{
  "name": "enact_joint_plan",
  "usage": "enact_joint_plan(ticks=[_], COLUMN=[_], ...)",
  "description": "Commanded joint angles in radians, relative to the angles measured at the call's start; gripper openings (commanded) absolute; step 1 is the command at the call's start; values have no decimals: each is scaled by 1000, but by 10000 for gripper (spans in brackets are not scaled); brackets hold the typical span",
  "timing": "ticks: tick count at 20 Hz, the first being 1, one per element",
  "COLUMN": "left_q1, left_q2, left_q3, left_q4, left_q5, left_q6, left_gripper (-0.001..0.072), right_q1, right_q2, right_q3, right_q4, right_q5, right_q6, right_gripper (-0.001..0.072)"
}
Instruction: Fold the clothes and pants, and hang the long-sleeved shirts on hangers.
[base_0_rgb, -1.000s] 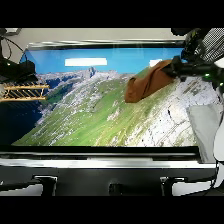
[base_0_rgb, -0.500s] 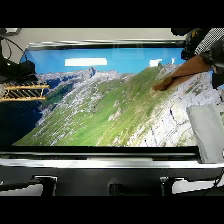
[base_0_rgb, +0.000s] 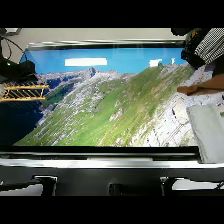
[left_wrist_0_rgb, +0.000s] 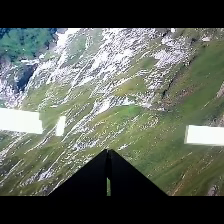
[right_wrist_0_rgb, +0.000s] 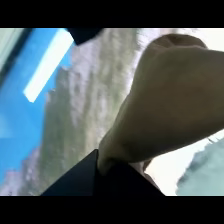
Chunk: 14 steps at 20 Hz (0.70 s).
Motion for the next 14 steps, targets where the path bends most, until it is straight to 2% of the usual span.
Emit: enact_joint_plan(ticks=[1,7,14], left_q1=[1,1,1], left_q2=[0,-2,-2], left_q3=[0,0,0], left_q4=[0,0,0], left_q5=[0,0,0], left_q6=[-30,-26,-22], left_gripper=[13,13,13], right_q1=[-30,-30,-30], right_q2=[63,161,309], right_q3=[-19,-200,-588], right_q4=[-250,-471,-715], right_q5=[180,367,366], right_q6=[74,74,116], right_gripper=[25,25,25])
